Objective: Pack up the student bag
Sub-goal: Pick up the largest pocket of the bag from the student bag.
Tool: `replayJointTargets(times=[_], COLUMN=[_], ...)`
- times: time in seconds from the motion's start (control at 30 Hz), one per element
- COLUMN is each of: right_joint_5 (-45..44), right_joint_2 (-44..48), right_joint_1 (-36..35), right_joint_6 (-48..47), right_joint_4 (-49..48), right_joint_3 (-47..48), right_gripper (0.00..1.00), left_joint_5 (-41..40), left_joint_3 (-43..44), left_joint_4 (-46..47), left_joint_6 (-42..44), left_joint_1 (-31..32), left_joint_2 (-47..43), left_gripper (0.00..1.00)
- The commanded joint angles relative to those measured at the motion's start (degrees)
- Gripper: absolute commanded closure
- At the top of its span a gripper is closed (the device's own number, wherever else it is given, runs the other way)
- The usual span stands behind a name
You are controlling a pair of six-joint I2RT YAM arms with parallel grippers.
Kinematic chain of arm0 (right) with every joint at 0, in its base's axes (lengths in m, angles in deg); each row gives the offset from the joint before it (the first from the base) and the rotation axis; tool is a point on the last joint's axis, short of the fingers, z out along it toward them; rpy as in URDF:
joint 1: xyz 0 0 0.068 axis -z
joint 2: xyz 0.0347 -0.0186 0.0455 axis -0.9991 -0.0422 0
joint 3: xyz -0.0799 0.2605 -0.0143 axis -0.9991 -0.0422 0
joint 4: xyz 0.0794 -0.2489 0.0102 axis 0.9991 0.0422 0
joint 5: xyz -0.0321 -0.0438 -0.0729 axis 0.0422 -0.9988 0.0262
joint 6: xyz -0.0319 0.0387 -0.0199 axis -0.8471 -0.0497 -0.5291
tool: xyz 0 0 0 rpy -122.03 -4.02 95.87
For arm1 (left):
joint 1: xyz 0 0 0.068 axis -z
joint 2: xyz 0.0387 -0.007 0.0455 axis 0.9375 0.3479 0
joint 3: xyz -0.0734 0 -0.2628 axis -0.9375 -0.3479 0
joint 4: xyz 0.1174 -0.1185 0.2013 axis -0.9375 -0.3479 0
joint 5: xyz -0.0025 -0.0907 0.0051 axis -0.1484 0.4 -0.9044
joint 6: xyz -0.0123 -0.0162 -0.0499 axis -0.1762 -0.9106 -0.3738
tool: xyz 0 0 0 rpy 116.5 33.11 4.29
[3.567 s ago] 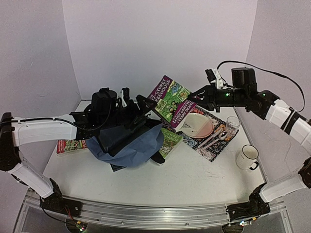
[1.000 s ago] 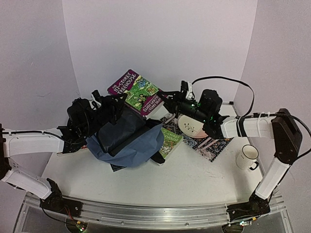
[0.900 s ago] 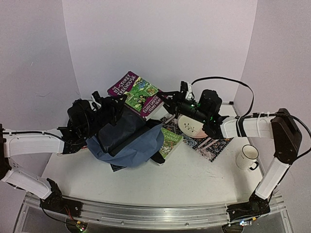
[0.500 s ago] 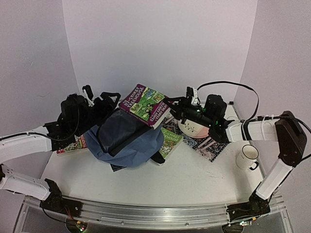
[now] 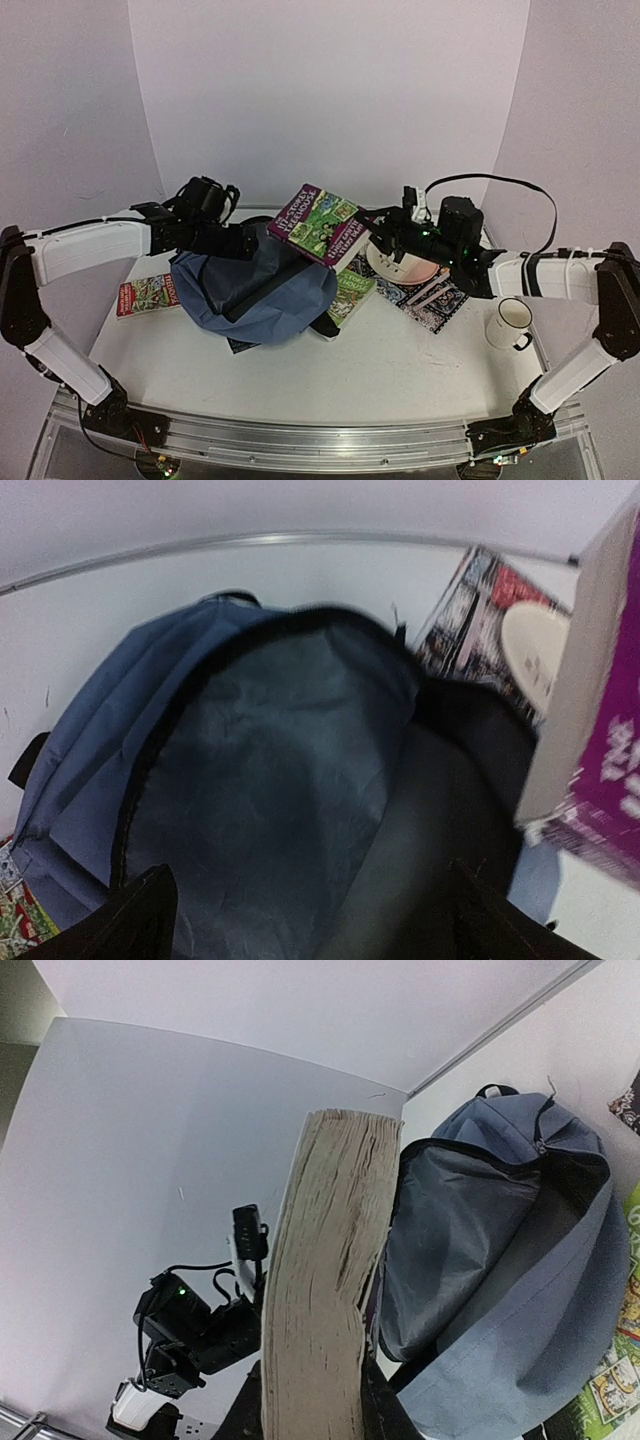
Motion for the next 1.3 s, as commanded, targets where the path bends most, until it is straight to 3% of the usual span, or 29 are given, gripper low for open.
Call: replayJointTargets(times=[0.0, 0.47, 0.57, 0.83, 0.9, 1.27], right_joint_5=[-1.51, -3.13, -2.75, -2.05, -1.43, 0.52], right_joint_2=[4.81, 4.4, 3.87, 2.61, 1.66, -5.24], right_joint_1=[-0.26, -0.24, -0.39, -1.36, -1.94, -5.42], right_joint_6=[-1.01, 0.28, 0.55, 1.43, 1.91, 4.95], right_joint_4=[-2.63, 1.84, 2.04, 3.3, 3.31, 0.08], right_joint_3=[-0.44, -1.41, -1.27, -0.54, 0.18, 1.9], right_gripper=[1.0, 1.0, 1.0, 1.0, 1.0, 1.0], left_joint_5=[1.62, -11.52, -15.05, -16.57, -15.64, -8.87], left_joint_3=[5.18, 4.5, 6.04, 9.8, 10.86, 21.18], left_joint_4=[-9.48, -13.0, -13.11, -13.23, -13.32, -14.38], left_joint_6=[12.94, 19.29, 19.29, 17.84, 16.17, 5.97], left_joint_1=[0.69, 6.8, 6.87, 7.28, 7.28, 7.32], left_joint_2=[3.35, 15.95, 18.59, 14.11, 12.03, 8.21], left_gripper=[0.07, 0.1, 0.24, 0.9, 0.99, 1.0])
